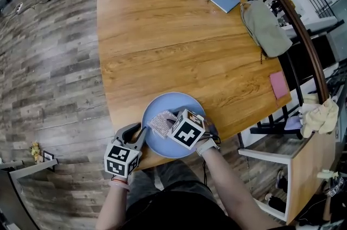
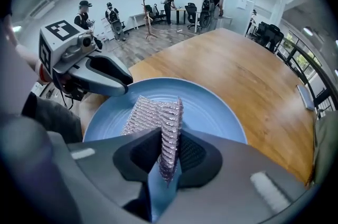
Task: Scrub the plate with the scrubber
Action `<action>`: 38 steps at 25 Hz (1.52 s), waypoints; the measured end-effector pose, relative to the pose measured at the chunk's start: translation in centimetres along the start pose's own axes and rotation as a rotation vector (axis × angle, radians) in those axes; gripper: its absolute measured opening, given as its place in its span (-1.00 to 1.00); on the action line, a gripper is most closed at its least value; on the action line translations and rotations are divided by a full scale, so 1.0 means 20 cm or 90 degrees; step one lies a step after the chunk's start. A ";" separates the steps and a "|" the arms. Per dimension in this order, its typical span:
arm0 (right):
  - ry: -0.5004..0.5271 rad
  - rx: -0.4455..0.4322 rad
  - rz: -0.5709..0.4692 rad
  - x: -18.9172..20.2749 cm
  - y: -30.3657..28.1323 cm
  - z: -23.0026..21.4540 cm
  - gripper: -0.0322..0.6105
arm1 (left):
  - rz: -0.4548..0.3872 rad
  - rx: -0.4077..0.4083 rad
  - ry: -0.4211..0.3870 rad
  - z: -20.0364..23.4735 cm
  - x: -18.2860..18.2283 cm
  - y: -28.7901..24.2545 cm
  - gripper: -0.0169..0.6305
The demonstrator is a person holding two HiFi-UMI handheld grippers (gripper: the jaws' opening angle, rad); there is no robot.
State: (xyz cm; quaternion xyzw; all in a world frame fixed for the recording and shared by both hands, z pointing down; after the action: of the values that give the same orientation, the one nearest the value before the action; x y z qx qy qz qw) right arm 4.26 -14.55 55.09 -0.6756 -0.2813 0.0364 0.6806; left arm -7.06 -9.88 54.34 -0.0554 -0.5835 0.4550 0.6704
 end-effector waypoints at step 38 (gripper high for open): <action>-0.080 0.135 0.042 0.43 0.15 -0.11 -0.65 | 0.013 -0.059 0.002 0.00 0.00 -0.01 -0.74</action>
State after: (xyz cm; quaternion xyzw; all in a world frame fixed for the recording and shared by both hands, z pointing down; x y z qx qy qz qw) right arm 13.51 -12.60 55.22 -0.6053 -0.2952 0.1306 0.7276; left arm -7.05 -10.04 54.42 -0.0930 -0.6024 0.4338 0.6635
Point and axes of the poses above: the fingertips, and each gripper's own axes: y backward along the fingers, z to its left, x out of its underside, the point moved 3 cm from there along y, backward along the fingers, and after that the axes turned 3 degrees about z, right-handed, at the moved point
